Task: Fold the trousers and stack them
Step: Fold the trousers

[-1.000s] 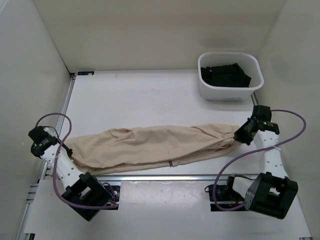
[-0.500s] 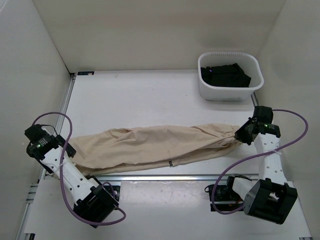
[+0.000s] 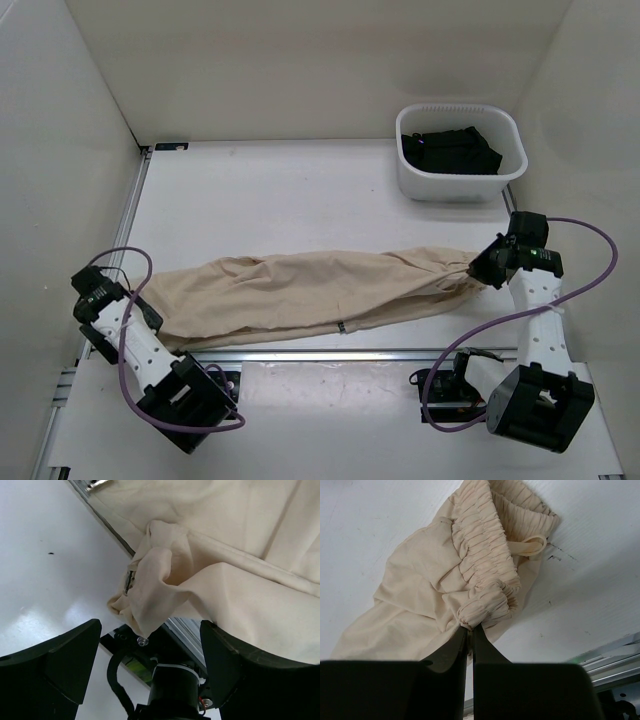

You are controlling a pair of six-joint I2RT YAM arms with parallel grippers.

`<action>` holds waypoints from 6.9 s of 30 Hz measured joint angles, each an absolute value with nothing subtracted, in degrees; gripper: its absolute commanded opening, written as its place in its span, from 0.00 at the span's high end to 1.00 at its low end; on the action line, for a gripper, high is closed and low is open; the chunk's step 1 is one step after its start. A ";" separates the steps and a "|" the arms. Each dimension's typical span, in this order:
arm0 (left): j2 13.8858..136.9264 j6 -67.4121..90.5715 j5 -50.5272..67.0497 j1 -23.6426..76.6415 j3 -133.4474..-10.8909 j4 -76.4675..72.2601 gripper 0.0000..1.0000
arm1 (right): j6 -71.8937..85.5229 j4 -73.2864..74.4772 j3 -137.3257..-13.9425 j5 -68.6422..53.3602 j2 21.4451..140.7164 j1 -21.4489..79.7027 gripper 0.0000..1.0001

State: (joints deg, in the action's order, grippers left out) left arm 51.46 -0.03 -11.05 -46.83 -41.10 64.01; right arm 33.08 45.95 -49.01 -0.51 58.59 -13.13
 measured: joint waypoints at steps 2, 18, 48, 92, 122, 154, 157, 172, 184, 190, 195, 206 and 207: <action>50.52 -0.01 -10.81 -46.83 -39.07 62.89 0.08 | 33.08 45.93 -49.04 -1.08 58.70 -13.13 1.00; 55.18 -0.05 0.25 -46.83 -44.14 54.17 0.81 | 32.95 44.95 -54.52 -4.27 66.70 -13.10 1.00; 56.36 0.01 -0.97 -63.81 -33.15 38.48 0.80 | 31.46 48.49 -49.67 -5.06 67.35 -19.46 1.00; 55.44 0.40 4.25 -61.34 -36.84 40.51 0.77 | 38.02 46.52 -48.56 -4.75 61.10 -24.34 1.00; 54.30 0.01 6.04 -66.26 -62.92 66.22 0.22 | 36.71 47.37 -52.34 3.11 63.53 -14.39 0.42; 53.63 -0.03 -5.48 -48.25 -38.81 68.53 0.23 | 43.57 40.40 -49.93 7.73 77.25 13.91 0.48; 53.91 -0.01 -2.96 -48.25 -51.27 71.42 0.22 | 43.57 40.40 -49.98 7.79 77.65 13.89 0.48; 77.87 0.01 2.83 -48.23 -59.44 58.08 0.16 | 43.42 40.34 -51.59 8.49 82.63 15.11 0.48; 88.23 0.08 3.53 -47.22 -52.77 52.97 0.39 | 43.57 40.38 -51.55 9.56 83.85 15.11 0.48; 89.03 0.14 2.85 -47.22 -51.59 51.75 0.80 | 43.59 40.38 -51.53 10.17 83.85 15.11 0.48; 89.60 0.03 2.11 -47.22 -51.68 50.76 0.86 | 43.59 40.18 -50.87 10.48 83.88 15.11 0.48; 84.12 0.01 0.14 -46.46 -64.38 49.08 0.86 | 43.72 40.10 -49.34 11.55 89.21 15.20 0.48; 84.31 0.01 -0.36 -46.22 -64.45 48.99 0.86 | 43.57 40.21 -49.63 11.62 89.47 15.38 0.48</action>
